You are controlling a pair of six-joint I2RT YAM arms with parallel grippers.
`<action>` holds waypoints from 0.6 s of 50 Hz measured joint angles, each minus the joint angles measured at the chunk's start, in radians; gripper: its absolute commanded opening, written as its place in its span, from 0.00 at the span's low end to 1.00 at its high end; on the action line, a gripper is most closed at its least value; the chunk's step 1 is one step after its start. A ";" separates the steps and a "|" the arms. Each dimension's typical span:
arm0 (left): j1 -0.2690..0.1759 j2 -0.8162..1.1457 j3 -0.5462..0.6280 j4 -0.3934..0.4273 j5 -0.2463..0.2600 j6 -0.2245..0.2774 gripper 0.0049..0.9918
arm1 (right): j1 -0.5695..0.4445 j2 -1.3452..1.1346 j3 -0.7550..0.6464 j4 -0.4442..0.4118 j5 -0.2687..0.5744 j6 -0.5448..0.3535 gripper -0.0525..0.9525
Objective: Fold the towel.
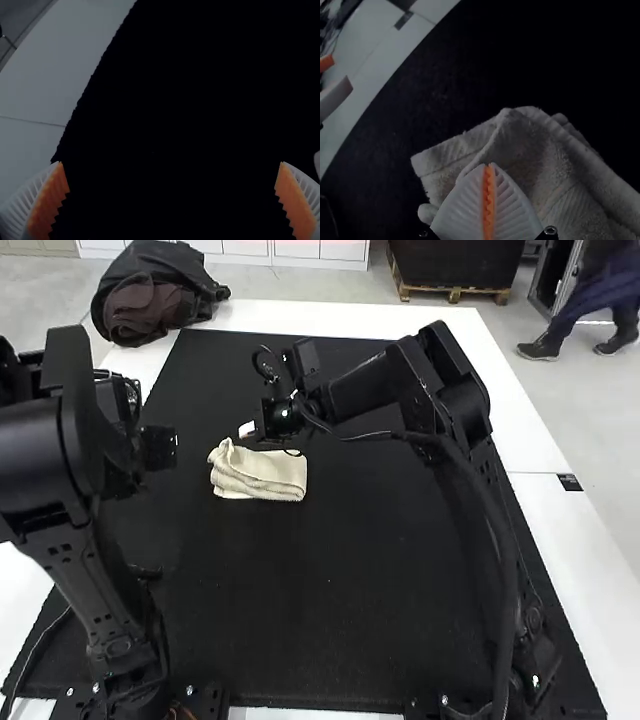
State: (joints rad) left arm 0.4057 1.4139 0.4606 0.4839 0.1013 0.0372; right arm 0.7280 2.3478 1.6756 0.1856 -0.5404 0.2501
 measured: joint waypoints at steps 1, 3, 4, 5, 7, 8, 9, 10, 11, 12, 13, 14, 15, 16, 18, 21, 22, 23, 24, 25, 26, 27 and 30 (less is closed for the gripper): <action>0.000 -0.002 0.000 0.000 0.000 0.000 0.98 | 0.000 0.000 -0.003 0.000 -0.004 0.000 0.03; 0.000 -0.002 0.000 0.000 0.000 0.000 0.98 | -0.001 0.000 -0.010 0.002 -0.012 0.001 0.03; 0.000 -0.002 0.000 0.000 0.000 0.000 0.98 | -0.001 0.000 -0.014 0.004 -0.016 0.001 0.03; 0.000 -0.002 0.000 0.000 0.000 0.000 0.98 | -0.001 0.000 -0.017 0.004 -0.019 0.001 0.03; 0.000 -0.002 0.000 0.000 0.000 0.000 0.98 | -0.001 0.000 -0.023 0.005 -0.026 0.001 0.03; 0.000 -0.002 0.000 0.000 0.000 0.000 0.98 | -0.001 0.000 -0.026 0.006 -0.028 0.001 0.03; 0.000 -0.002 0.000 0.000 0.000 0.000 0.98 | -0.001 0.000 -0.028 0.006 -0.031 0.001 0.03; 0.000 -0.001 0.000 0.000 0.000 0.000 0.98 | 0.000 0.000 -0.029 0.008 -0.033 0.001 0.03; 0.000 -0.002 0.000 0.000 0.000 0.000 0.98 | 0.001 0.000 -0.030 0.008 -0.036 0.001 0.03; 0.000 -0.002 0.000 0.000 0.000 0.000 0.98 | 0.001 0.000 -0.031 0.008 -0.038 0.001 0.03; 0.000 -0.002 0.000 0.000 0.000 0.000 0.98 | 0.001 0.000 -0.031 0.011 -0.040 0.001 0.03; 0.000 -0.002 0.000 0.000 0.000 0.000 0.98 | 0.001 0.000 -0.031 0.012 -0.040 0.001 0.03; 0.000 -0.001 0.000 0.000 0.000 0.000 0.98 | 0.001 0.000 -0.031 0.013 -0.041 0.001 0.03; 0.000 -0.002 0.000 0.000 0.000 0.000 0.98 | 0.001 0.000 -0.031 0.016 -0.042 0.001 0.03; 0.000 -0.001 0.000 0.000 0.000 0.000 0.98 | 0.001 0.000 -0.031 0.019 -0.045 0.001 0.03; 0.000 -0.002 0.000 0.001 0.000 0.000 0.98 | 0.001 0.000 -0.031 0.024 -0.048 0.001 0.03; 0.000 -0.002 0.000 0.002 0.000 0.000 0.98 | 0.001 0.000 -0.031 0.026 -0.048 0.001 0.03; 0.000 -0.002 0.000 0.003 0.000 0.000 0.98 | 0.001 0.000 -0.031 0.028 -0.049 0.001 0.03; 0.000 -0.002 0.000 0.003 0.000 0.000 0.98 | 0.001 0.000 -0.031 0.029 -0.050 0.001 0.03; 0.000 -0.001 0.000 0.003 0.000 0.000 0.98 | 0.001 0.000 -0.031 0.034 -0.052 0.001 0.03; 0.000 -0.001 0.000 0.003 0.000 0.000 0.98 | 0.001 0.001 -0.031 0.035 -0.056 0.001 0.03; 0.000 -0.002 0.000 0.003 0.000 0.000 0.98 | 0.001 0.001 -0.031 0.038 -0.057 0.001 0.03; 0.000 -0.002 0.000 0.003 0.000 0.000 0.98 | 0.001 0.005 -0.031 0.042 -0.063 0.001 0.03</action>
State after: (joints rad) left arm 0.4057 1.4124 0.4606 0.4870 0.1013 0.0372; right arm 0.7292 2.3524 1.6451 0.2279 -0.6037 0.2512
